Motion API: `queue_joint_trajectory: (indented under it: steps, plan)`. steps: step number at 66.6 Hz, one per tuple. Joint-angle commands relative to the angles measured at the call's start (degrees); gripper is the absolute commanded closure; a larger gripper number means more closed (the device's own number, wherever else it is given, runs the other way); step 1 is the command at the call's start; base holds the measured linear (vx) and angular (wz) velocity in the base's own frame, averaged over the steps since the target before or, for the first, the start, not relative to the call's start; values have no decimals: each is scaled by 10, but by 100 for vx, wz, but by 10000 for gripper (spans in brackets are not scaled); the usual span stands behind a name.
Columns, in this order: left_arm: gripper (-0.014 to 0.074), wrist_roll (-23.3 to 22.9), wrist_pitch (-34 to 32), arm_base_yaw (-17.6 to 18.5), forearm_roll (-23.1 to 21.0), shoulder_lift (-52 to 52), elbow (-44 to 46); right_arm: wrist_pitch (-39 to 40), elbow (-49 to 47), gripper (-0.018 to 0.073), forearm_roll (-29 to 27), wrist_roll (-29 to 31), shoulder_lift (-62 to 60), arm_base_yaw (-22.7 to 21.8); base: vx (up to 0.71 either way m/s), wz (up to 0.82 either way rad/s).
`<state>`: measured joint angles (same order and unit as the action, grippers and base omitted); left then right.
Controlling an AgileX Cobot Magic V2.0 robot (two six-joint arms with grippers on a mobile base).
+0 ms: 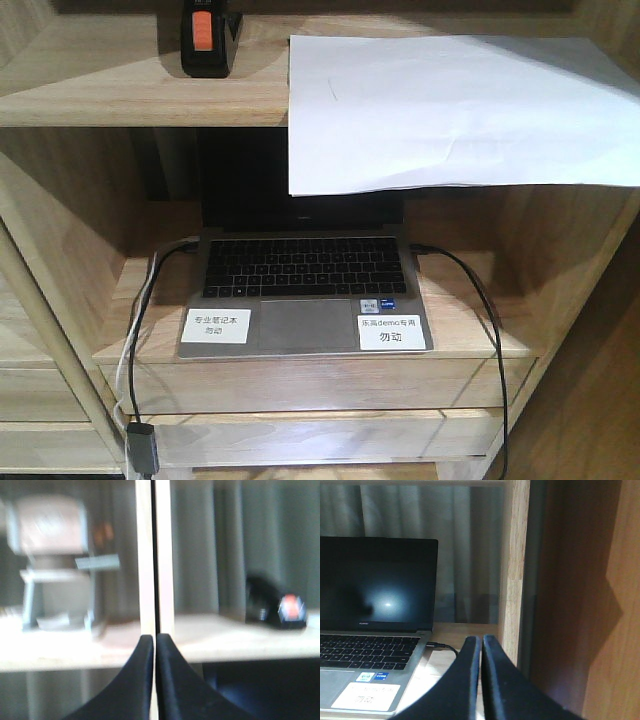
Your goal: Grab stapler and paper to desk for stapling
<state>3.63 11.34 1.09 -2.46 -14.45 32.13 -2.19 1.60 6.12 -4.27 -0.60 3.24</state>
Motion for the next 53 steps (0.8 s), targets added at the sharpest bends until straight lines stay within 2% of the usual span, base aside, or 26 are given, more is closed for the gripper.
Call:
queue_joint_trajectory:
  steps: [1,14,34,46,53]
  plan:
    - [603,0,20,2,-4,-51,53,42,2,568,5,0,-8,-4,0,0]
    - [603,-2,35,2,-4,-92,65,42,2,568,5,0,-8,-4,0,0]
    - [573,-4,31,2,-4,-94,65,42,2,568,5,0,-8,-4,0,0]
    - [442,-4,25,2,-4,-94,65,42,2,568,5,0,-8,-4,0,0]
    - [303,-4,23,2,-4,-94,65,42,2,568,5,0,-8,-4,0,0]
